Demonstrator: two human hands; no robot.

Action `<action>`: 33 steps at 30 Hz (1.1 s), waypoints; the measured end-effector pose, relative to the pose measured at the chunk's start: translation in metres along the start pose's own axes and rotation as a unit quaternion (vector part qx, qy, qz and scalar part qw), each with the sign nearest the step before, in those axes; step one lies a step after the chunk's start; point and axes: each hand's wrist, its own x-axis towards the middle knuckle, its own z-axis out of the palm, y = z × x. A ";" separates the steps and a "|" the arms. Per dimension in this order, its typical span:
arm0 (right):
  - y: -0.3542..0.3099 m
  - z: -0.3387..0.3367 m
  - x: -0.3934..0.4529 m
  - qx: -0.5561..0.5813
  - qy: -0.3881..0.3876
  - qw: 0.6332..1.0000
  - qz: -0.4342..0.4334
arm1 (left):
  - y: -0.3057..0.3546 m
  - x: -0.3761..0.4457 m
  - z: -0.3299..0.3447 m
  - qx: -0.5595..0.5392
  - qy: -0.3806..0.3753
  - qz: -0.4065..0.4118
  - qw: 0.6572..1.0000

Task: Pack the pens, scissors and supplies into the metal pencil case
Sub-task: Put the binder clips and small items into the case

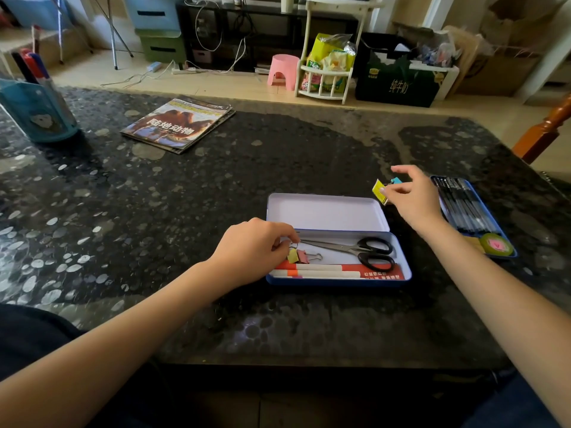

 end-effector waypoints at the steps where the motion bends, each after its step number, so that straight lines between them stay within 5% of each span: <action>1: 0.001 -0.002 -0.001 -0.003 0.003 1.000 -0.002 | 0.000 0.000 0.000 0.000 -0.002 -0.001 1.000; 5: 0.016 -0.012 0.005 -0.064 0.041 0.997 -0.006 | 0.002 -0.002 -0.001 0.002 -0.006 -0.002 1.000; 12: 0.036 -0.008 0.030 -0.211 -0.124 0.969 -0.022 | -0.001 -0.002 0.002 -0.001 -0.006 -0.006 1.000; 23: 0.022 0.002 0.046 -0.383 -0.085 0.916 -0.088 | 0.000 0.000 0.002 -0.009 0.001 -0.005 1.000; 29: 0.018 -0.004 0.035 -0.350 -0.018 0.929 -0.118 | 0.002 -0.001 0.001 -0.006 -0.003 -0.004 1.000; 33: -0.006 -0.010 0.017 -0.141 0.072 0.982 -0.100 | 0.003 -0.001 0.000 -0.010 -0.006 -0.008 1.000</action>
